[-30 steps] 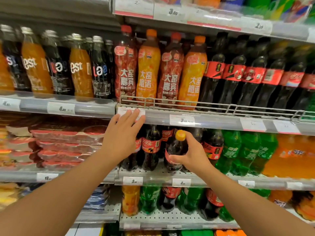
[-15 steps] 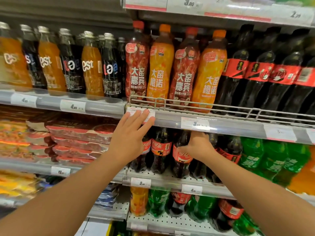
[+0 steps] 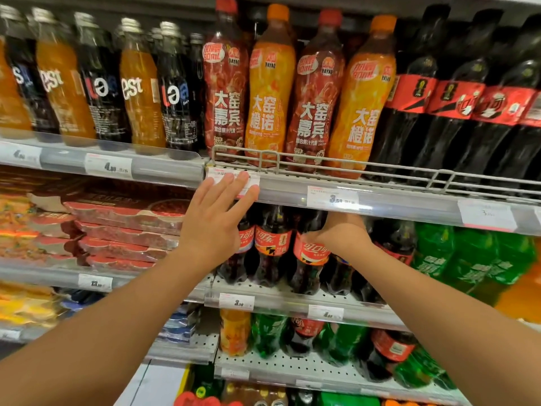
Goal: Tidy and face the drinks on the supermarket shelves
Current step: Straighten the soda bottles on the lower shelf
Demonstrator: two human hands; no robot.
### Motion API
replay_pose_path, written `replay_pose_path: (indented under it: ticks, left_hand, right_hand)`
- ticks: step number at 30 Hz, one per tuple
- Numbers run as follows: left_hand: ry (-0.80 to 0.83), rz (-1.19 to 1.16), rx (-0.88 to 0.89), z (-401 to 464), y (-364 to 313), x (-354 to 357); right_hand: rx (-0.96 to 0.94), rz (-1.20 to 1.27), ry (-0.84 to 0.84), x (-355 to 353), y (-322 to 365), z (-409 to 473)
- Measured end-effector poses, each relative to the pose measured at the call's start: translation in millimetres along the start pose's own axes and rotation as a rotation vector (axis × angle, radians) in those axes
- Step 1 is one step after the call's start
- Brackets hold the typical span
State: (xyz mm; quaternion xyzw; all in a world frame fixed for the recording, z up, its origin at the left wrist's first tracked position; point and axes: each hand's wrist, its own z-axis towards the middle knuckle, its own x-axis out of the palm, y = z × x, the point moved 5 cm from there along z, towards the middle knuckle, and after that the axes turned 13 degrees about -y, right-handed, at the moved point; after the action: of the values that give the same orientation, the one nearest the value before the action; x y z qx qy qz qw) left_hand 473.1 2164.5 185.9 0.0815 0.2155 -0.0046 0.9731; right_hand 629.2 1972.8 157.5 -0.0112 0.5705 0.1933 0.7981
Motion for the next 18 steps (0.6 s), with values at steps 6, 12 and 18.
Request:
replay_pose_path:
  ticks: [6, 12, 18]
  left_hand:
    - [-0.009, -0.031, -0.010, -0.2, 1.3, -1.2]
    - [-0.045, -0.116, -0.020, 3.9, 6.4, -7.5]
    - [-0.043, -0.166, -0.046, 3.8, 8.0, -8.3]
  right_hand:
    - [-0.129, -0.024, -0.255, -10.5, 24.4, -46.4]
    - [-0.027, 0.548, -0.109, 5.0, 76.6, -52.3]
    - [0.330, 0.429, -0.051, 14.1, 82.6, -3.4]
